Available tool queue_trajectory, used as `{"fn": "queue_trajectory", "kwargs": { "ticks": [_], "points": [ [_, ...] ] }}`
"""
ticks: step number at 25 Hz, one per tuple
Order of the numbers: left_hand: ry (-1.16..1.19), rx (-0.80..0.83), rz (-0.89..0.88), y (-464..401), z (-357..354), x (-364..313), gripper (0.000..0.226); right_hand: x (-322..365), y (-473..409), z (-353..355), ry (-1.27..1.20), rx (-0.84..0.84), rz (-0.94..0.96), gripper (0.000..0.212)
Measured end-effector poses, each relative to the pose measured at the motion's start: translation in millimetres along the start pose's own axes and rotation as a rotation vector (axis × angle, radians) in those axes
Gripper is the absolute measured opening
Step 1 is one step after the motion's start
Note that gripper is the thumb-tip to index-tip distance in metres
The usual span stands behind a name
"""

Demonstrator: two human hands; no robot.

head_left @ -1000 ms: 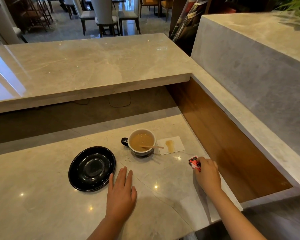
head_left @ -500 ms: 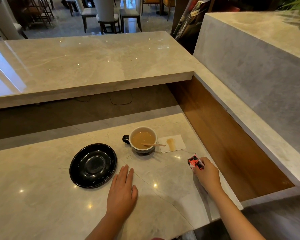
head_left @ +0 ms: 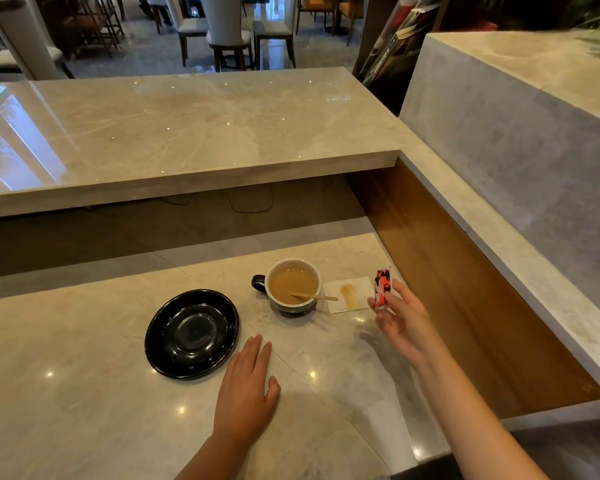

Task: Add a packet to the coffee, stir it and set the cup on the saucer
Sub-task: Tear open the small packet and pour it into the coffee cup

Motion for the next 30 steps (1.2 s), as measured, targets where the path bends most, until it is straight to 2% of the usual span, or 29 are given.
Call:
{"fn": "queue_trajectory", "kwargs": {
  "ticks": [3,5,6,9,11,20,25,30],
  "points": [
    [-0.001,-0.009,-0.012,0.8,0.0,0.7,0.058,0.9,-5.9,-29.2,-0.105,0.105,-0.077,0.024],
    [0.003,-0.024,-0.032,2.0,1.7,-0.8,0.059,0.1,-9.0,-41.5,-0.061,0.126,-0.087,0.023],
    [0.007,-0.032,-0.041,2.4,2.5,-1.4,0.060,1.5,-11.5,-43.5,0.040,0.105,-0.062,0.025],
    [0.014,-0.053,-0.058,3.0,4.0,-3.0,0.060,13.3,-19.7,-50.9,0.560,0.017,0.101,0.034],
    [0.014,-0.054,-0.051,2.7,3.2,-1.8,0.060,19.4,-22.5,-67.5,0.770,0.010,0.200,0.032],
    [-0.007,-0.018,-0.018,-0.4,-5.8,4.7,0.061,23.2,-19.9,-150.9,1.544,0.188,0.759,0.037],
    [-0.021,-0.021,-0.013,-0.8,-8.4,7.6,0.062,12.0,-19.8,-166.6,1.740,0.318,0.851,0.035],
    [-0.034,-0.014,-0.006,-1.4,-10.7,9.4,0.062,9.4,-19.9,-169.4,1.710,0.335,0.875,0.031]
  ]
}}
Point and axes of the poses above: each hand's wrist, its own y-axis away from the middle knuckle, its own z-axis out of the back of the hand, x = y × z, the point moved 9 cm from there along -y, towards the middle knuckle, and after that the axes turned 2 degrees about x, right-handed, at the moved point
